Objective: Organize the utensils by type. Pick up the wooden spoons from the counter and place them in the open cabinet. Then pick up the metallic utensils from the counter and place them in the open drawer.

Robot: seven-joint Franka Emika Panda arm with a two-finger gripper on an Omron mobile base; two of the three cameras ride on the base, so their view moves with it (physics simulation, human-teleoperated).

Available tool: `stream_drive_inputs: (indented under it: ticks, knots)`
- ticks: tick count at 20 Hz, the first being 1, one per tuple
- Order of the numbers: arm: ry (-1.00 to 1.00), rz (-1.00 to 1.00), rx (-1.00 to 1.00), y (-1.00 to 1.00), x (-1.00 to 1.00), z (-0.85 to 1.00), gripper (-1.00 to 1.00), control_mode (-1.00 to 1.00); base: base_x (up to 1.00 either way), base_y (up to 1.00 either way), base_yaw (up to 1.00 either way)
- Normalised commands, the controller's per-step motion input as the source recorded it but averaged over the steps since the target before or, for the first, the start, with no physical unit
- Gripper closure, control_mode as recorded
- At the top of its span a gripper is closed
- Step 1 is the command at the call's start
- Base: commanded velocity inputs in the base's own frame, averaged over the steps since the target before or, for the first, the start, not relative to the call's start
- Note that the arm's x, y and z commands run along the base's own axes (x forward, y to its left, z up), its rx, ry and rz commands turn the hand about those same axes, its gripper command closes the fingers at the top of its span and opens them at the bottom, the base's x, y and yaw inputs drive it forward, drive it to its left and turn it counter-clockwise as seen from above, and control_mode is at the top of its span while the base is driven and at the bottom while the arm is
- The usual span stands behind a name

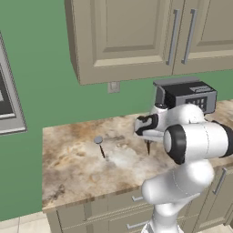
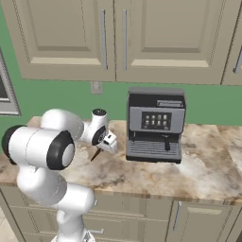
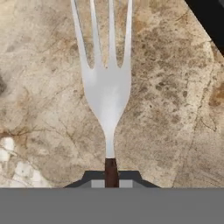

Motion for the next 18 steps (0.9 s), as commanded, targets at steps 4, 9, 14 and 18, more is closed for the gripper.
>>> stream_drive_inputs:
  ticks: [4, 9, 14, 18]
  knots:
    - [-0.05, 0.22, 0.00, 0.15, -0.01, 0.72, 1.00, -1.00, 0.00, 0.00, 0.00]
    - [-0.02, 0.33, 0.00, 0.04, -0.18, 0.67, 1.00, -1.00, 0.00, 0.00, 0.00]
    - [-0.09, 0.45, 0.00, 0.00, -0.38, 0.30, 1.00, -1.00, 0.00, 0.00, 0.00]
    - [-0.22, 0.51, 0.00, 0.00, -0.35, 0.23, 1.00, -1.00, 0.00, 0.00, 0.00]
